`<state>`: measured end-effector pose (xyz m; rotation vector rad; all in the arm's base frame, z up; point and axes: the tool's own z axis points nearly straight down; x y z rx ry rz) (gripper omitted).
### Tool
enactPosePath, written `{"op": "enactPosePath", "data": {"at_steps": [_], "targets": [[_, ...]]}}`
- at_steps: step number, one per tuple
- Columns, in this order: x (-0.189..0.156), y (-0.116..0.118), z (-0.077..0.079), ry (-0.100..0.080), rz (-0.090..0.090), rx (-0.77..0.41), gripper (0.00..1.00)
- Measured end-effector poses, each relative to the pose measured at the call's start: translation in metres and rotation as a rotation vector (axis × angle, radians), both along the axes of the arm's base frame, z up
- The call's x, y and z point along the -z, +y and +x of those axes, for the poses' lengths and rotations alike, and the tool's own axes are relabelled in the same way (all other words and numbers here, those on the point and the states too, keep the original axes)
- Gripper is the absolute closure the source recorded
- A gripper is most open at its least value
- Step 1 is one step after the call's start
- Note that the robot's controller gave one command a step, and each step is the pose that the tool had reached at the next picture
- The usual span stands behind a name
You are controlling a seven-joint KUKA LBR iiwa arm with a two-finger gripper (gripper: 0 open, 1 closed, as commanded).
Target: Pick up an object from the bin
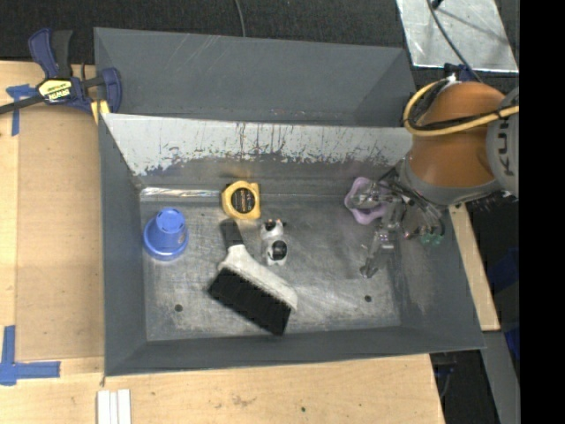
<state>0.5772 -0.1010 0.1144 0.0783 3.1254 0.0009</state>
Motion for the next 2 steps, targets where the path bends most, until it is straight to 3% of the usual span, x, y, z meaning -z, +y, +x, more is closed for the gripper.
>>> {"op": "enactPosePath", "data": {"at_steps": [1,2], "targets": [[0.006,-0.027,0.026,0.015,0.002,0.025,0.0],[-0.014,-0.039,0.053,0.008,-0.001,0.042,0.0]]}}
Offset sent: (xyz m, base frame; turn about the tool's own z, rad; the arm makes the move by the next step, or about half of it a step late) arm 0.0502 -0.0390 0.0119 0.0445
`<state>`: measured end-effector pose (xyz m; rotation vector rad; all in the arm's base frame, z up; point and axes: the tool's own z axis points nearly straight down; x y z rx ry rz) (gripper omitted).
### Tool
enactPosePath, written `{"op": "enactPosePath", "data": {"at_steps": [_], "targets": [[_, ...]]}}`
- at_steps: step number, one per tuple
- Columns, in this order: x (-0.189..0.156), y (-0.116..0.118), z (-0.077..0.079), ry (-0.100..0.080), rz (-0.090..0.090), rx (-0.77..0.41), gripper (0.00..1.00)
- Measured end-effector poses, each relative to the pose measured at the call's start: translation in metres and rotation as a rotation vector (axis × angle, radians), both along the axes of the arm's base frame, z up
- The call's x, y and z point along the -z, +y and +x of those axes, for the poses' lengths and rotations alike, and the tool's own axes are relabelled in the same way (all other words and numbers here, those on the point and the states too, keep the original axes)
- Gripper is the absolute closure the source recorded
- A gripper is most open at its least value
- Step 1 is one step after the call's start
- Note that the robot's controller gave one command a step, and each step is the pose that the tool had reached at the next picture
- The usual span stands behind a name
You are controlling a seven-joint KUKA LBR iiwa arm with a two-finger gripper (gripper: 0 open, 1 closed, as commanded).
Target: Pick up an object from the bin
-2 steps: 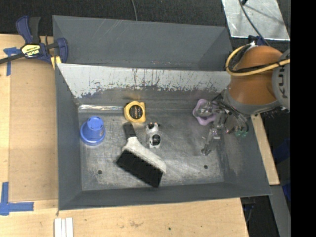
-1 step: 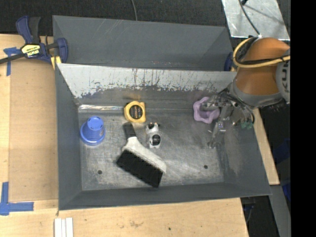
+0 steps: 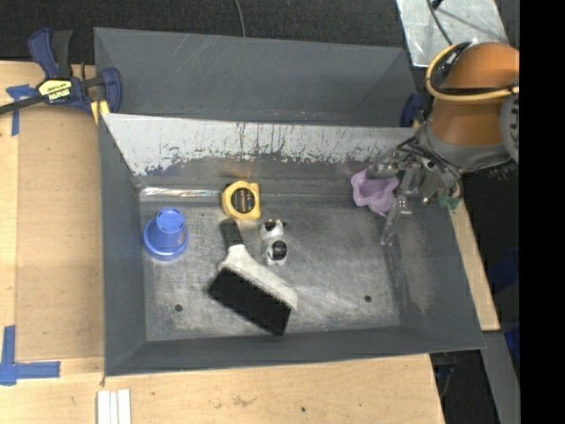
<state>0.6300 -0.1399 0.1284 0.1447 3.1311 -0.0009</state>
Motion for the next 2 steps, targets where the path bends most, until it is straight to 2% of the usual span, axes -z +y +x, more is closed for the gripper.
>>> {"op": "enactPosePath", "data": {"at_steps": [1,2], "targets": [[0.0399,0.0159,0.0004,0.007,0.015,0.095,0.0],[0.0388,0.0176,0.0057,-0.021,0.012,0.092,1.0]]}}
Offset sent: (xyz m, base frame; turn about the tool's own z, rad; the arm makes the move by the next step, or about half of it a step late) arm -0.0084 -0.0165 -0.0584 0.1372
